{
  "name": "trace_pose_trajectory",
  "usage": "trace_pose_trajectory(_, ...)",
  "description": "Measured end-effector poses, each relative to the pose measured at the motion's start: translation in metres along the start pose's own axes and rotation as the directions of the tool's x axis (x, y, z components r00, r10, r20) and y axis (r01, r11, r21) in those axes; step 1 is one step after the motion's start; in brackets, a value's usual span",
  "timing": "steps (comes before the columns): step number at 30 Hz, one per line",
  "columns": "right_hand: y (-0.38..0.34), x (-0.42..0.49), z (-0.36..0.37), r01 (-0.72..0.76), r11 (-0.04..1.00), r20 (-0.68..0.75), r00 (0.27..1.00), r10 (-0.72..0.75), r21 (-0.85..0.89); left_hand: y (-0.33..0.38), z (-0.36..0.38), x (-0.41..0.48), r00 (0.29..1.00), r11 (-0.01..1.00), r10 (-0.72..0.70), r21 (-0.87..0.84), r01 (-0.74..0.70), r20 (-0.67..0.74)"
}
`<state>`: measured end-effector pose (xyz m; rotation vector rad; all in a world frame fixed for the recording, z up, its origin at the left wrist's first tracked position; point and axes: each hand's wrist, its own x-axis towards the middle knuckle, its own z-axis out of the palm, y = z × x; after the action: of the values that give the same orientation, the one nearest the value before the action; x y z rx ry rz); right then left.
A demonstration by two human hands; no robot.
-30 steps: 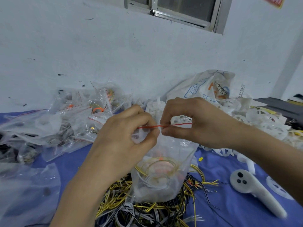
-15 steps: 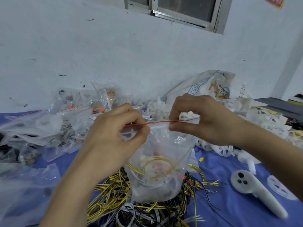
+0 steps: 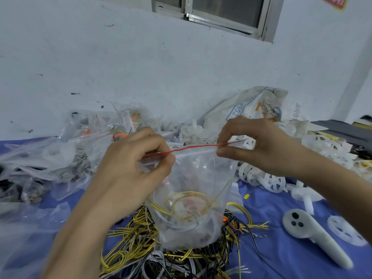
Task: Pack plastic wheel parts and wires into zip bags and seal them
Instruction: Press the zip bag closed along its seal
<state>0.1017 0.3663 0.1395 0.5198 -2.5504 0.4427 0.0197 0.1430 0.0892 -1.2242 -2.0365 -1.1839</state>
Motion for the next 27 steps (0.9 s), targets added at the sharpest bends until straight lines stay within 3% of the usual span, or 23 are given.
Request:
trace_pose_trajectory(10, 0.008, -0.005, 0.001, -0.09, 0.991, -0.059, 0.994, 0.096, 0.095, -0.003, -0.003, 0.0, 1.0, 1.0, -0.014, -0.01, 0.014, -0.007)
trace_pose_trajectory(14, 0.011, -0.007, 0.004, -0.052, 0.996, -0.067, 0.996, 0.057, 0.068, -0.003, -0.001, 0.0, 1.0, 1.0, -0.014, 0.004, 0.014, -0.009)
trace_pose_trajectory(27, 0.028, -0.012, -0.001, -0.172, 0.935, -0.156, 0.961, 0.229, 0.311, -0.013, -0.008, -0.002, 0.997, 0.996, -0.073, -0.05, 0.072, -0.02)
